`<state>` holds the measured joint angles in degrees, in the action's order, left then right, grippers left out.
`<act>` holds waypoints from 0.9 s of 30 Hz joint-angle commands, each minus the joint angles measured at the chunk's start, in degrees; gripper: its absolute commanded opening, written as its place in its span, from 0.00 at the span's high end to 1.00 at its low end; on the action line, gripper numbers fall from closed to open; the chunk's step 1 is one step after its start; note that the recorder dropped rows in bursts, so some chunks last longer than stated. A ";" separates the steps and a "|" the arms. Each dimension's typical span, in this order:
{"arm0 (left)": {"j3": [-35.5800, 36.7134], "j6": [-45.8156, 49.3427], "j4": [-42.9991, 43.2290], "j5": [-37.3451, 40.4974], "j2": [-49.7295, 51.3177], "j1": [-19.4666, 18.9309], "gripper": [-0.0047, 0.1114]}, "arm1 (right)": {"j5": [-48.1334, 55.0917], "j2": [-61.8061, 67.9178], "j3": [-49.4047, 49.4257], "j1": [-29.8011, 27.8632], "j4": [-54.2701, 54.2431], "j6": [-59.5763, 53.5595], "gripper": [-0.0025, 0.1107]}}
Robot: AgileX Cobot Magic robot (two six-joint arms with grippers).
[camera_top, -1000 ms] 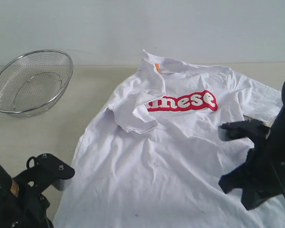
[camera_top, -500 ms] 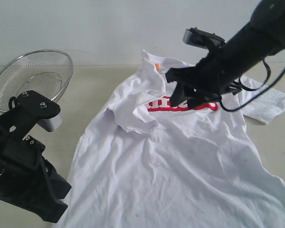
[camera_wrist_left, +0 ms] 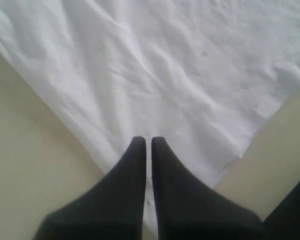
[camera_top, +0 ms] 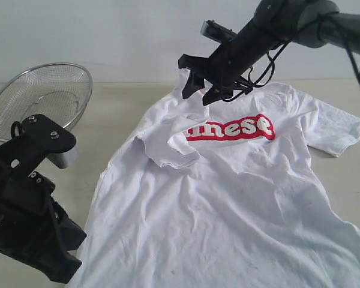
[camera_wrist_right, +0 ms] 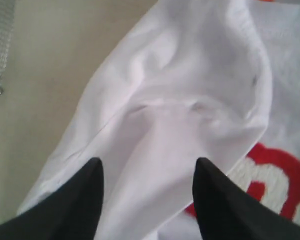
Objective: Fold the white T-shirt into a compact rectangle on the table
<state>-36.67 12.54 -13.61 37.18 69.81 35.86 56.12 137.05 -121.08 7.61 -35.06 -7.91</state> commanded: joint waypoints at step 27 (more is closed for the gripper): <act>-0.04 -4.24 3.80 -0.87 -0.26 0.10 0.92 | -5.68 15.58 -16.13 0.39 5.87 -3.44 0.73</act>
<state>-36.67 11.36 -12.63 36.23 69.81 35.86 51.49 152.57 -136.91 7.45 -29.01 -10.03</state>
